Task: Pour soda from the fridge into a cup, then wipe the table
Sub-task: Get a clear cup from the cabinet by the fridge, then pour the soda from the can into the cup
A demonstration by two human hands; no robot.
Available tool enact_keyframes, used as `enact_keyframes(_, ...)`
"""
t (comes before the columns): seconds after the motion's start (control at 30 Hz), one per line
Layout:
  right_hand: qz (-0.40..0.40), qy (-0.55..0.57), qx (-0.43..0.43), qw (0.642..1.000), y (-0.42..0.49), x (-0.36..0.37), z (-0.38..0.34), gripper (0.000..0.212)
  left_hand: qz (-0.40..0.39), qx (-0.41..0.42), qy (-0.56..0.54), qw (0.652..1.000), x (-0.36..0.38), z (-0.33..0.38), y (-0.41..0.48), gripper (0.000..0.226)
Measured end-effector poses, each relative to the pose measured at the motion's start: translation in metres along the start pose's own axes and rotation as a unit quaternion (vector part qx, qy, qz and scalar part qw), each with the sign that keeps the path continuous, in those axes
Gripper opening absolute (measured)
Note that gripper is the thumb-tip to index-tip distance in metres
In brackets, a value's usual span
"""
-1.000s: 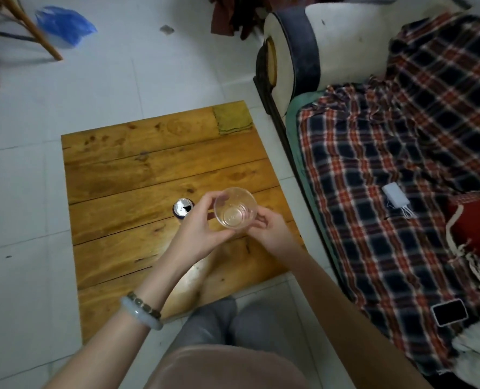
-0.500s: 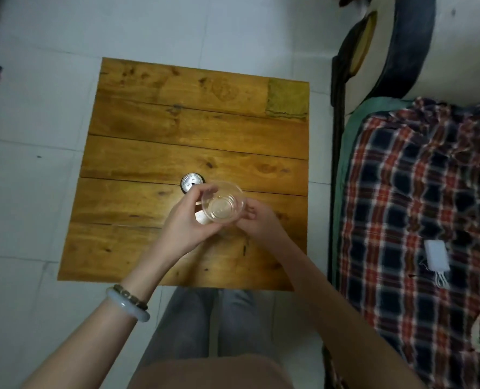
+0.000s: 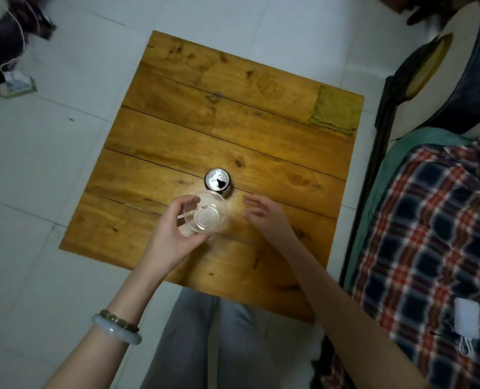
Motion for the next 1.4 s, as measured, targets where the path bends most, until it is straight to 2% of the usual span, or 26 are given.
enact_keyframes(0.17,0.028,-0.018,0.019,0.999,0.049,0.004,0.019,0.055,0.019,-0.017,-0.01,1.0,-0.001,-0.045,0.02,0.073)
enact_keyframes(0.37,-0.053,-0.046,0.016,0.997,0.093,0.025,0.037,0.079,0.011,-0.015,-0.024,1.0,0.012,-0.082,0.047,0.078)
enact_keyframes(0.5,-0.121,-0.062,-0.061,0.989,0.114,0.042,0.049,0.092,0.032,-0.014,-0.019,0.999,0.014,-0.109,0.06,0.068)
enact_keyframes(0.63,-0.131,-0.088,-0.15,0.976,0.125,0.052,0.045,0.083,0.042,-0.012,-0.004,0.999,0.013,-0.132,0.073,0.068)
enact_keyframes(0.73,-0.098,-0.075,-0.182,0.975,0.125,0.054,0.047,0.074,0.05,-0.009,0.009,0.999,0.015,-0.144,0.086,0.07)
enact_keyframes(0.9,0.017,-0.036,-0.197,0.98,0.117,0.044,0.057,0.07,0.047,-0.005,-0.004,0.999,0.029,-0.14,0.111,0.069)
enact_keyframes(1.07,0.114,-0.005,-0.177,0.978,0.104,0.03,0.064,0.069,0.008,0.021,0.011,1.0,0.037,-0.129,0.137,0.069)
enact_keyframes(1.27,0.155,0.041,-0.152,0.975,0.09,0.016,0.072,0.071,-0.065,0.029,0.028,0.997,0.049,-0.116,0.158,0.068)
enact_keyframes(1.4,0.16,0.063,-0.156,0.973,0.088,0.019,0.074,0.071,-0.092,0.013,0.003,0.996,0.053,-0.115,0.164,0.076)
Point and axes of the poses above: each hand's wrist, its own y-axis towards the middle knuckle, its own x-axis out of the palm, z = x × y, the point moved 4 cm from there along y, towards the middle knuckle, and after that the axes turned 10 degrees about y, right-handed, at the moved point
